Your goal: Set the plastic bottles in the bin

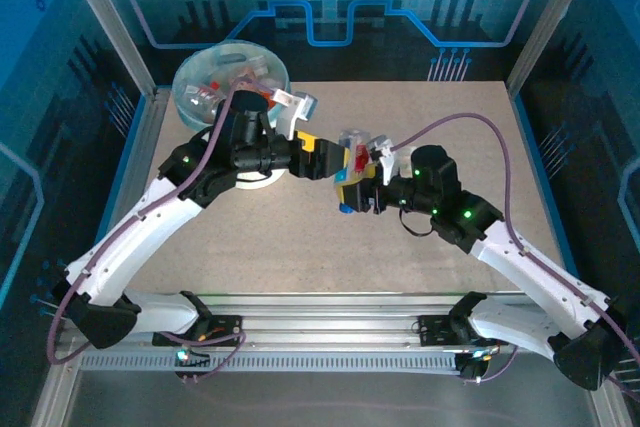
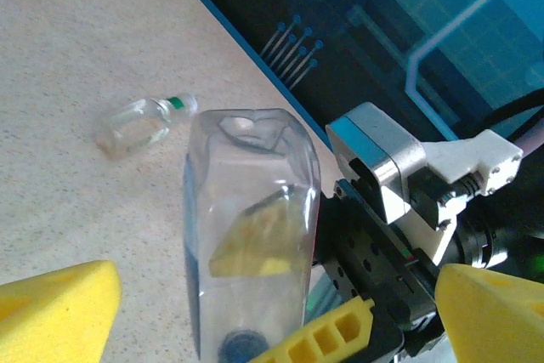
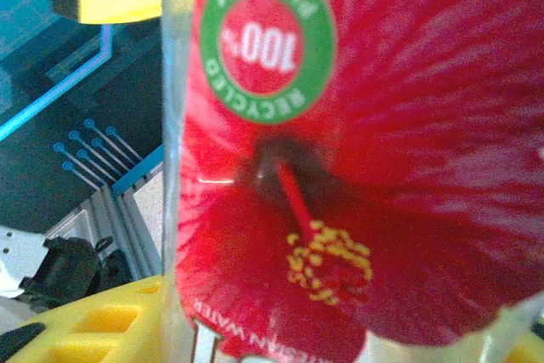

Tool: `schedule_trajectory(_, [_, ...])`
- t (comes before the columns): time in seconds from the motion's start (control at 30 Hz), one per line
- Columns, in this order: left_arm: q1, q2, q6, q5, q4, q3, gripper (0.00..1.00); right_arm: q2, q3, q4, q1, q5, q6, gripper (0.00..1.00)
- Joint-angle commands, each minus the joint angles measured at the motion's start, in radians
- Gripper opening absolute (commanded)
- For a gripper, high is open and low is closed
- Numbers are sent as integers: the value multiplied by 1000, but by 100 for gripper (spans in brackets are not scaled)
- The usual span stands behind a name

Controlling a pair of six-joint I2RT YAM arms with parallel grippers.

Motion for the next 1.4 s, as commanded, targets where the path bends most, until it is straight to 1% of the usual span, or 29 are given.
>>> schedule_trajectory(0.0, [1,38,-18,65,-22,18,94,5,37,23,42,-9,-49,52])
schedule_trajectory(0.2, [-12,70,-8,80,5,3,90,9,46,14,75,-1,-71,53])
schedule_trajectory(0.27, [-16,84,-2,78,0,7,87,12,50,11,80,3,-76,53])
schedule_trajectory(0.33, [-16,99,5,71,-13,16,81,15,52,11,82,16,-82,53])
schedule_trajectory(0.4, [-17,107,11,34,-27,25,73,17,51,8,83,33,-87,54])
schedule_trajectory(0.47, [-16,105,20,0,-31,27,68,20,53,2,82,64,-89,56])
schedule_trajectory(0.53, [-14,96,25,-27,-23,25,65,22,52,-4,83,94,-93,57])
schedule_trajectory(0.63, [-13,82,30,-58,2,21,63,24,50,-4,84,124,-95,61])
schedule_trajectory(0.67, [-11,78,31,-72,8,21,62,24,48,0,84,128,-97,63])
schedule_trajectory(0.77, [0,67,27,-129,21,24,62,25,52,2,84,152,-92,78])
schedule_trajectory(0.83, [16,56,24,-170,29,30,62,24,57,-1,84,192,-92,85])
schedule_trajectory(0.9, [46,47,25,-209,31,49,61,23,64,-12,84,248,-96,88])
schedule_trajectory(1.0, [107,37,40,-270,15,97,59,22,78,-35,83,338,-112,90])
schedule_trajectory(1.13, [220,23,54,-314,13,167,59,18,90,-42,81,369,-137,91])
schedule_trajectory(1.23, [339,16,46,-320,54,210,59,20,102,-50,83,375,-150,92])
schedule_trajectory(1.37, [511,50,-21,-312,96,260,58,25,110,-55,83,382,-162,92])
